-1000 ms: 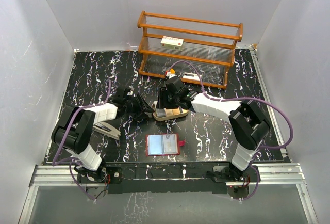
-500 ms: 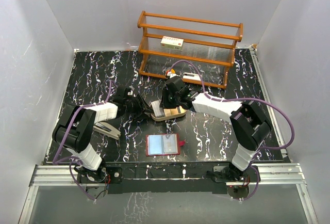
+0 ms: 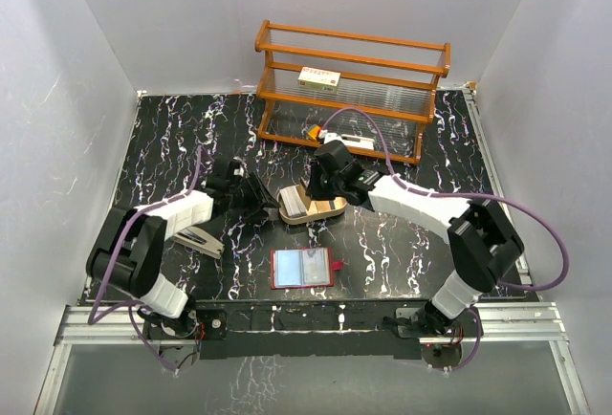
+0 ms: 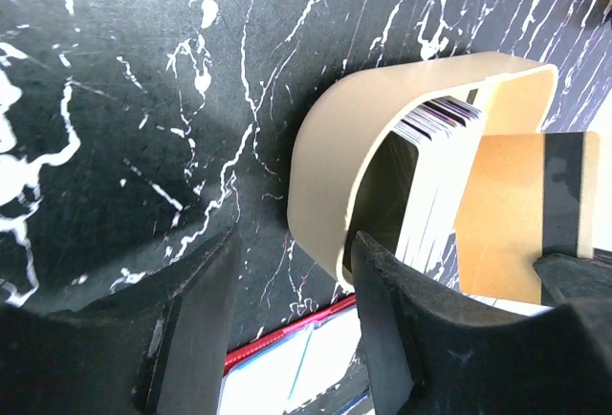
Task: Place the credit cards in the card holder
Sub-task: Pick up the credit card from the storage box, then insert the credit card into the card holder.
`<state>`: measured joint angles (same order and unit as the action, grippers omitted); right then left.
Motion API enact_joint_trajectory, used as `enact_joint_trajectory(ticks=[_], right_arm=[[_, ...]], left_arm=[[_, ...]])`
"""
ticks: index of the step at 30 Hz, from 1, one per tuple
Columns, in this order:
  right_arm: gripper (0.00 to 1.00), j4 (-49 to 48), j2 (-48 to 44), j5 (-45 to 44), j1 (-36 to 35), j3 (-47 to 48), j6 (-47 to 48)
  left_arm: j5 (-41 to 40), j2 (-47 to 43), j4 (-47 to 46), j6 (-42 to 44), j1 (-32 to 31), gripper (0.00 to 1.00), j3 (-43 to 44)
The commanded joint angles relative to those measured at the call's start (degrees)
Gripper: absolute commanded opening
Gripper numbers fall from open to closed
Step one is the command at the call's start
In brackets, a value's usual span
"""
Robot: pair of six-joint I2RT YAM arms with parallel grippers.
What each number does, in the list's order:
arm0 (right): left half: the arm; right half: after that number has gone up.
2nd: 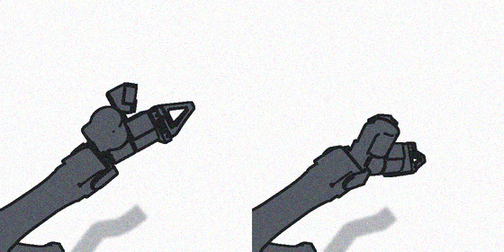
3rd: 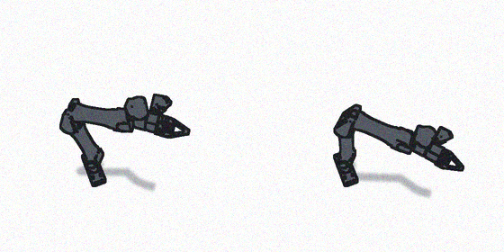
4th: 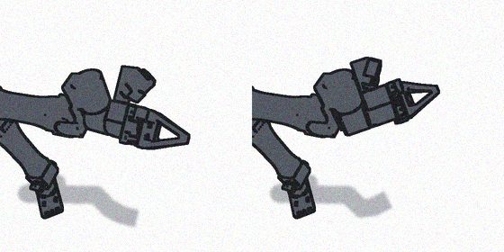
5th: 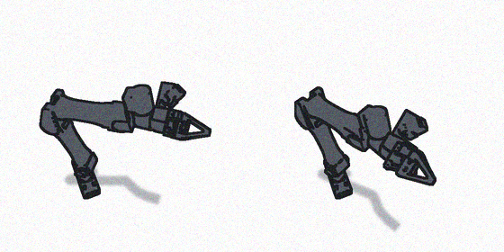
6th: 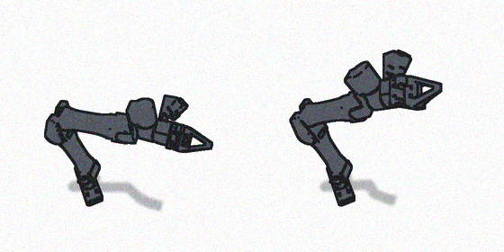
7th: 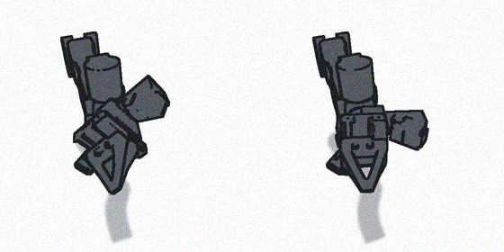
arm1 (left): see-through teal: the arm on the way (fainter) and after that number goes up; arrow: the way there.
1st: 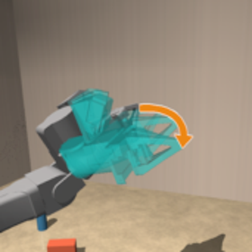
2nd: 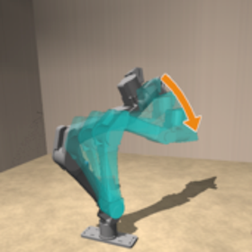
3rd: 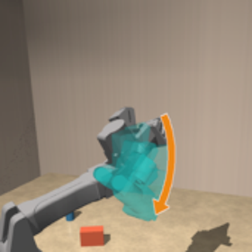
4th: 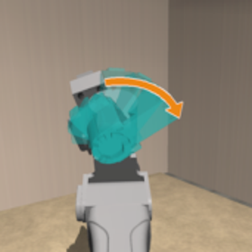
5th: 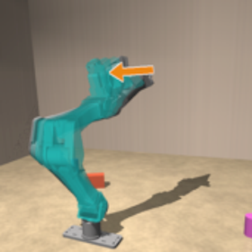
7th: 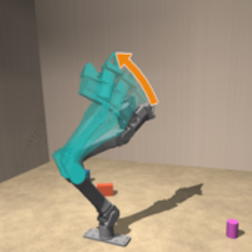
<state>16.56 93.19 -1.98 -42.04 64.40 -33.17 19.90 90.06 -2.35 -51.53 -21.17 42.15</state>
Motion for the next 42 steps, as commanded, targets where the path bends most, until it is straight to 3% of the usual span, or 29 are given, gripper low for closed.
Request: enact_joint_trajectory(ticks=[1,7,16,21,25,30,42], right_arm=[[0.0,-0.9,-4.88,-1.12,-0.57,-1.86,-0.07],[0.0,2.94,-10.27,-2.41,-0.83,-4.78,-1.39],[0.0,5.46,-22.18,0.56,-1.63,-13.22,-4.84],[0.0,5.93,-27.51,2.78,-2.25,-18.16,-5.53],[0.0,4.52,-31.13,6.6,-3.02,-22.52,-8.67],[0.0,3.58,-34.36,9.79,-4.47,-26.24,-12.38],[0.01,-7.54,-32.18,11.74,-9.17,-33.98,-18.9]], left_arm=[[-5.37,-7.55,6.55,2.64,-0.1,0.49,1.17],[-8.42,-15.05,13.76,4.36,-0.1,0.5,0.14],[-1.37,-22.98,22.0,6.75,-0.12,0.5,-3.72],[5.35,-27.16,20.39,3.65,-0.28,0.5,-9.53],[6.11,-31.06,20.73,2.37,-0.45,0.5,-12.55],[10.79,-29.89,20.28,1.96,-0.69,0.49,-15.52],[9.65,-30.55,15.41,-3.04,-4.16,0.47,-20.87]])
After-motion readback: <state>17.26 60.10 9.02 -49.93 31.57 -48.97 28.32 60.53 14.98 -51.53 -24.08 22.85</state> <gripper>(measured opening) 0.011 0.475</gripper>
